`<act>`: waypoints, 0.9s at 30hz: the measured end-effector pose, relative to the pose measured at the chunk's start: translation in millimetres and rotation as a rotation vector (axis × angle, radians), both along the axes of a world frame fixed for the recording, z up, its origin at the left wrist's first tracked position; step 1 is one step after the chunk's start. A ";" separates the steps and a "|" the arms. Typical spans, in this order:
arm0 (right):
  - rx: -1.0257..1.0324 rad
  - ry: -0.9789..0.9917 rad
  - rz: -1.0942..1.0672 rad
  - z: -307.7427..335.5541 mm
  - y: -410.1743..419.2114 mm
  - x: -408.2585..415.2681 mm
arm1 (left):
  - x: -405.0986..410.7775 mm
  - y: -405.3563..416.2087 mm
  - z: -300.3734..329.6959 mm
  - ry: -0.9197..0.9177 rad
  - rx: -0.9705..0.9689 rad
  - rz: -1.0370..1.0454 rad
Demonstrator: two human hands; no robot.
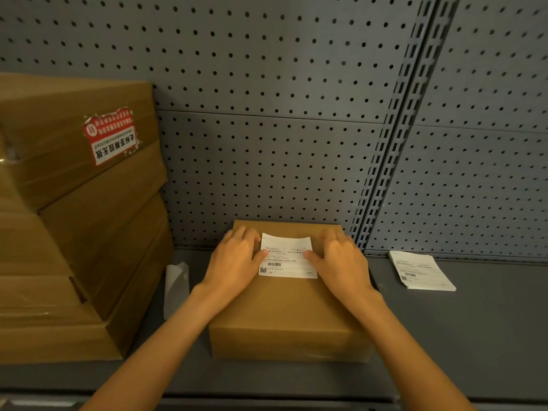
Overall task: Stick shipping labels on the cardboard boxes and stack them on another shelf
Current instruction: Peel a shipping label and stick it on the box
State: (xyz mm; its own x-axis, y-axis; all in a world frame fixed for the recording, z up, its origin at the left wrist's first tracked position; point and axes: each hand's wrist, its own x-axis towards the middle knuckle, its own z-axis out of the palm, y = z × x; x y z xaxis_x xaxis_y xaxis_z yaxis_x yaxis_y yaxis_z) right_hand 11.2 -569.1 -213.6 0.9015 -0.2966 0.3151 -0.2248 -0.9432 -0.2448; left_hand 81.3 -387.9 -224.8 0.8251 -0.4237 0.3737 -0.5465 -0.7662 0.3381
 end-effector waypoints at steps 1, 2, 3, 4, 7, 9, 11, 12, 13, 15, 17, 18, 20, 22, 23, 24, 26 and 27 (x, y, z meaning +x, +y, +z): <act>-0.043 -0.025 0.067 1.4 -0.1 -2.9 | -1.7 0.3 0.5 -0.015 0.025 -0.036; -0.072 -0.028 0.157 2.0 0.5 -5.8 | -3.5 0.2 0.6 -0.024 0.045 -0.079; -0.077 -0.005 0.252 2.2 2.0 -8.8 | -5.5 0.0 1.0 -0.022 0.062 -0.129; -0.067 0.047 0.331 1.8 4.4 -11.2 | -6.9 -1.0 0.6 -0.004 0.086 -0.180; -0.047 0.246 0.443 -4.2 10.4 -10.5 | -7.1 -5.5 -1.6 0.111 0.212 -0.276; -0.051 0.332 0.451 -7.3 10.6 -7.1 | -4.2 -8.0 -3.4 0.180 0.295 -0.280; -0.050 0.384 0.439 -8.4 8.4 -4.7 | -1.7 -9.2 -5.0 0.222 0.345 -0.273; -0.047 0.396 0.431 -8.9 7.0 -4.1 | -1.0 -9.4 -5.7 0.239 0.361 -0.269; -0.042 0.401 0.422 -9.8 5.8 -3.7 | -0.4 -9.2 -6.4 0.251 0.376 -0.265; -0.027 0.409 0.398 -10.7 4.9 -3.7 | 0.0 -7.6 -6.5 0.266 0.402 -0.260; -0.014 0.416 0.363 -11.6 5.4 -4.2 | 0.5 -3.9 -5.3 0.279 0.415 -0.249; -0.007 0.416 0.340 -12.3 5.3 -4.5 | 0.7 -1.9 -4.8 0.283 0.418 -0.239; 0.001 0.396 0.274 -13.5 3.0 -4.7 | 0.8 0.9 -4.3 0.283 0.419 -0.224; 0.009 0.380 0.190 -14.6 -1.6 -4.5 | -0.6 1.1 -4.5 0.282 0.416 -0.223; 0.017 0.383 0.157 -15.4 -3.6 -4.7 | -1.4 0.9 -4.8 0.284 0.414 -0.222; 0.025 0.388 0.132 -16.1 -4.9 -5.5 | -2.2 0.7 -5.2 0.287 0.413 -0.216; 0.033 0.391 0.095 -17.3 -5.6 -7.3 | -2.6 2.8 -6.4 0.287 0.403 -0.182; 0.035 0.386 0.079 -18.0 -5.3 -7.7 | -2.5 4.8 -6.6 0.287 0.396 -0.157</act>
State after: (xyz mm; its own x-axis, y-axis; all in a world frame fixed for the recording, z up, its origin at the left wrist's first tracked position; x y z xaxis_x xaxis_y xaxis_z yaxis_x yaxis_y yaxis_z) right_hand 3.6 -574.5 -231.5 0.9721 -0.2263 -0.0610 -0.2339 -0.9538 -0.1885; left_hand 78.8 -383.0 -231.5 0.7861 -0.6138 -0.0727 -0.5929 -0.7822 0.1914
